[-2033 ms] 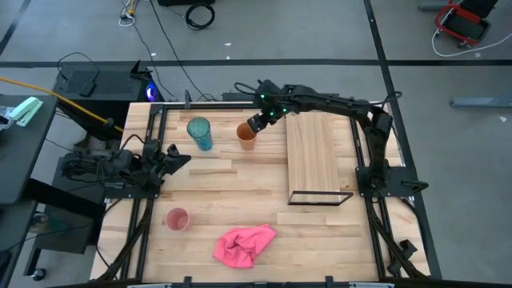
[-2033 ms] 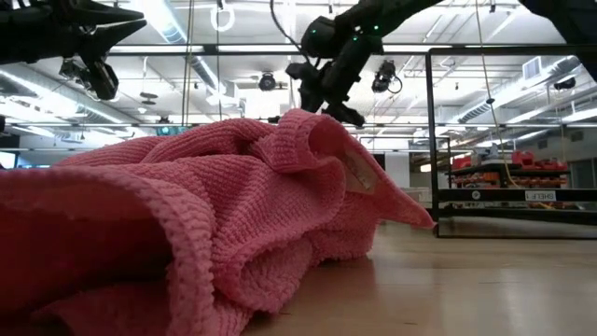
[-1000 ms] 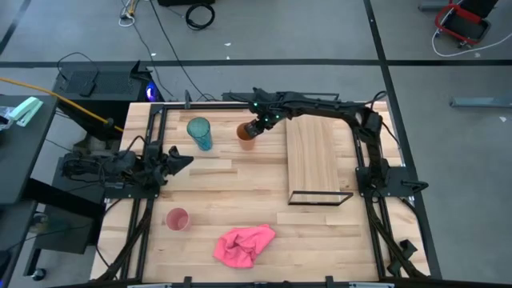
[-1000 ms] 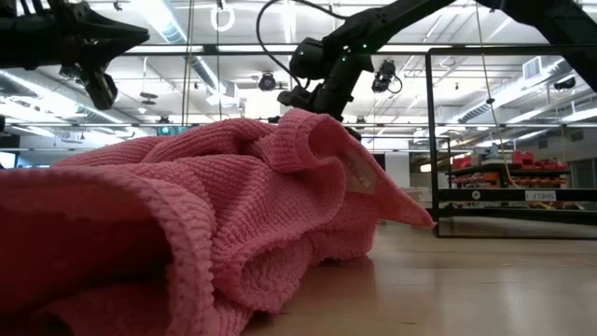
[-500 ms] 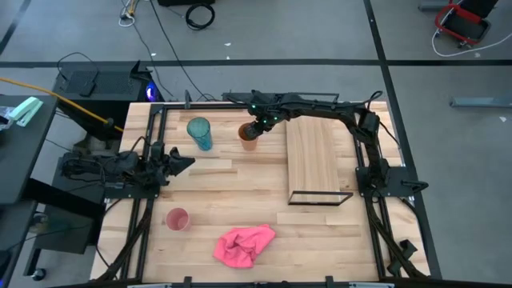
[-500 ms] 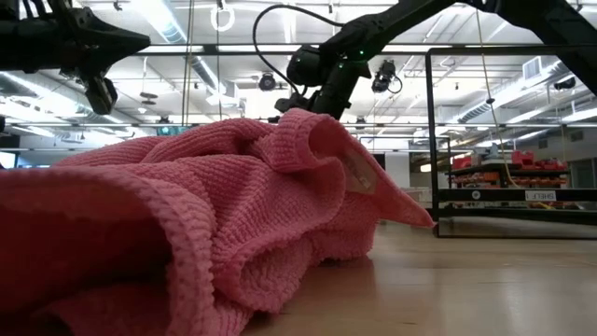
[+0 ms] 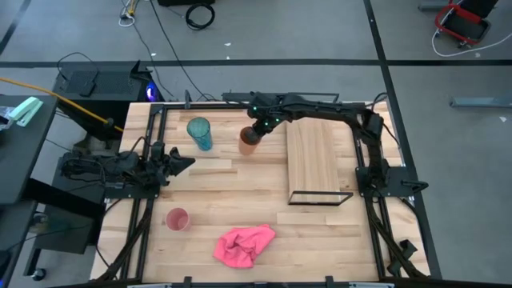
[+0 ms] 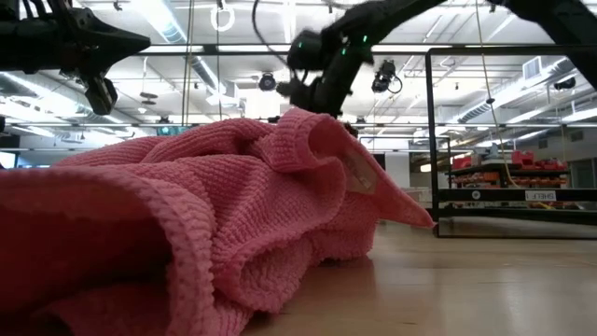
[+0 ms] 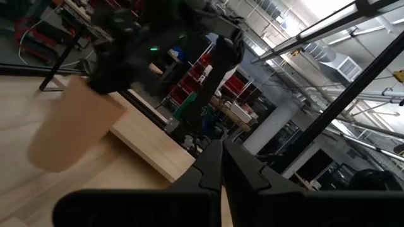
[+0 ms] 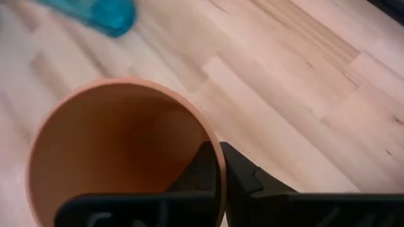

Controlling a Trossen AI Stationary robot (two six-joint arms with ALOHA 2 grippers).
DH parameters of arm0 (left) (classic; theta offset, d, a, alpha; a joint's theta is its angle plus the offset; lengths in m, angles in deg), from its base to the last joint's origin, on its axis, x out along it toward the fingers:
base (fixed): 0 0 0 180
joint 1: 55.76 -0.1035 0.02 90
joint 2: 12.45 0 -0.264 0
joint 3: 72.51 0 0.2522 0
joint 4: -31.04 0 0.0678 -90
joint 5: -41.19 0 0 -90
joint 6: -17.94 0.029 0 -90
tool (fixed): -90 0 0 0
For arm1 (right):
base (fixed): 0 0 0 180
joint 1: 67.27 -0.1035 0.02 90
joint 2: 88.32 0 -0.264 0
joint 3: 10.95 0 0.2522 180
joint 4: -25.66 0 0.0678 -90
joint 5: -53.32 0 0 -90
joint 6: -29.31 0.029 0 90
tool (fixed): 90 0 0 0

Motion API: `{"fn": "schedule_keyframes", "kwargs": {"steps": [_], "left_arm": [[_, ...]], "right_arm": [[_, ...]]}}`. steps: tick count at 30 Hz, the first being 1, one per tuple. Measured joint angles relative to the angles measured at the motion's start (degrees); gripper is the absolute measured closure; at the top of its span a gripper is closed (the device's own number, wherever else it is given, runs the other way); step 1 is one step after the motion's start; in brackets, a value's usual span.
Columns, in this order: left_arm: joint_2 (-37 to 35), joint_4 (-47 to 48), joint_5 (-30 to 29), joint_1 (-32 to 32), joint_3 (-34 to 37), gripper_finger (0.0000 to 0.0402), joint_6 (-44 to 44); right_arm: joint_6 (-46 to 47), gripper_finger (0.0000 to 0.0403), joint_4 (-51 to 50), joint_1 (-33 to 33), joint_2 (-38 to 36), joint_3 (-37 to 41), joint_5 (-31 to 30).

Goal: Stack small to large cups/mugs on shelf
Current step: Move the orange cup to the bottom right of the table

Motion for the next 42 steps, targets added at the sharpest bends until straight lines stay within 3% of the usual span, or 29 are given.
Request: {"fn": "schedule_keyframes", "kwargs": {"steps": [11,25,30,35,38,42], "left_arm": [[0.00,-0.25,-0.20,0.00,0.00,0.0389,-0.25],[0.00,-0.30,-0.20,0.00,0.00,0.0385,-0.57],[0.00,-0.30,-0.60,0.00,0.00,0.0388,-0.54],[0.00,-0.24,-0.60,0.00,0.00,0.0379,-0.56],[0.00,-0.23,-0.61,0.00,0.00,0.0378,-0.56],[0.00,-0.39,-0.63,-0.01,0.00,0.0383,-0.60]], "right_arm": [[-0.66,0.0398,-14.34,-9.06,-12.81,-0.13,-5.66],[0.11,0.0398,-15.98,-18.06,-14.74,-0.43,-6.74],[-1.09,0.0398,-18.32,-23.34,-16.36,-4.28,-6.76],[-0.67,0.0398,-27.15,-31.23,-16.49,-12.46,-6.87],[3.24,0.0398,-32.92,-37.11,-16.49,-15.16,-8.46],[16.09,0.0398,-41.84,-44.99,-16.45,-15.77,-10.95]]}}
